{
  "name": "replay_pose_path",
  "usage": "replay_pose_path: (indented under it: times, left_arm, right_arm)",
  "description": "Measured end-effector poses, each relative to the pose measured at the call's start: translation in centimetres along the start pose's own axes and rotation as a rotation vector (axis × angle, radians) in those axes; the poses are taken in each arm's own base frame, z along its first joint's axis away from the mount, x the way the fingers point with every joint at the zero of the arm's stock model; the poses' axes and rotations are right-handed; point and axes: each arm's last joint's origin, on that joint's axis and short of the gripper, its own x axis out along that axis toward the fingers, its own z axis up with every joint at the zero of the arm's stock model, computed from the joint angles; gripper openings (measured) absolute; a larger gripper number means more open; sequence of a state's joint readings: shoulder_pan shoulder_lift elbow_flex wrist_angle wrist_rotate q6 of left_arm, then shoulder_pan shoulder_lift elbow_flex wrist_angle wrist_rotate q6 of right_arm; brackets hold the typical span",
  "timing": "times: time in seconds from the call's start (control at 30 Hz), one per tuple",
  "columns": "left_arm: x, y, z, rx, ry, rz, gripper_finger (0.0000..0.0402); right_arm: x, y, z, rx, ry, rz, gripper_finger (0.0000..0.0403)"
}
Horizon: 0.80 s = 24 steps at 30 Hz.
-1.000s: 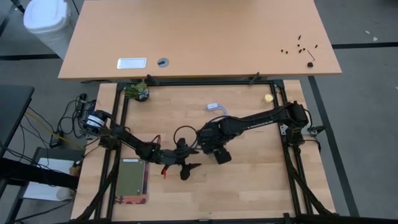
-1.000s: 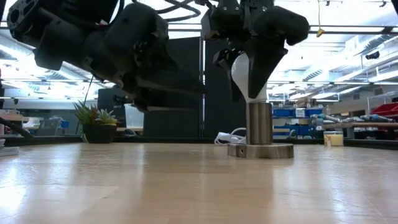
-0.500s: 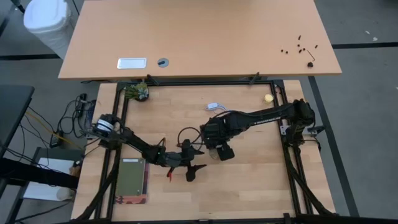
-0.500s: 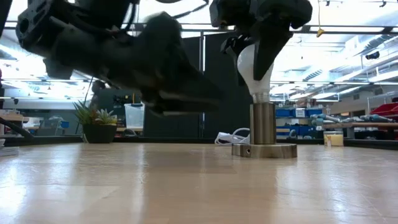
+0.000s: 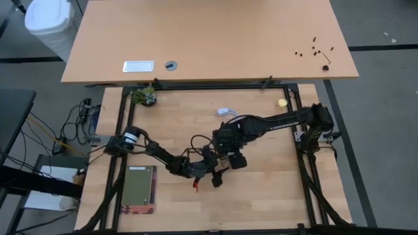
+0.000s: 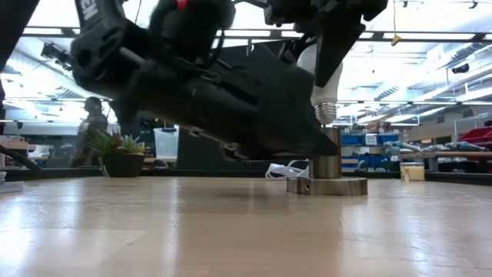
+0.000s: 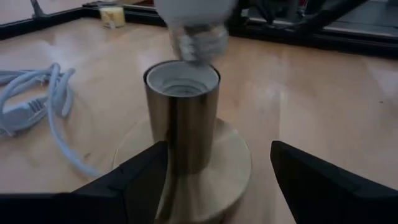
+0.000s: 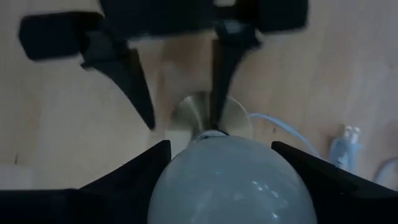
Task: Screw lightbulb
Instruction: Insert the lightbulb into the lamp
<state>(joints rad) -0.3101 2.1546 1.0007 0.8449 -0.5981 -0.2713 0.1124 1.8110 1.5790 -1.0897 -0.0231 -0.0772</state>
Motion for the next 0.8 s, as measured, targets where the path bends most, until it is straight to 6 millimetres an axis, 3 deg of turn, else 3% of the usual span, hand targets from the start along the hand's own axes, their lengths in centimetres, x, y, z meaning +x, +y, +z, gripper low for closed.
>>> replay_pose_path:
  times: [0.37,0.53,0.8]
  left_arm:
    - [0.9,0.7,0.3,0.027,-0.016,0.084,0.0305]
    - [1.2,0.8,0.5,0.015,-0.003,-0.008,0.0305]
    - [1.7,1.6,0.7,0.01,-0.004,-0.003,0.0305]
  right_arm:
    - [2.6,-0.1,-1.2,0.01,0.022,0.013,0.0279]
    - [2.7,0.0,-0.9,0.014,-0.013,0.014,0.0279]
    - [2.6,0.0,-0.9,0.04,-0.018,-0.001,0.0278]
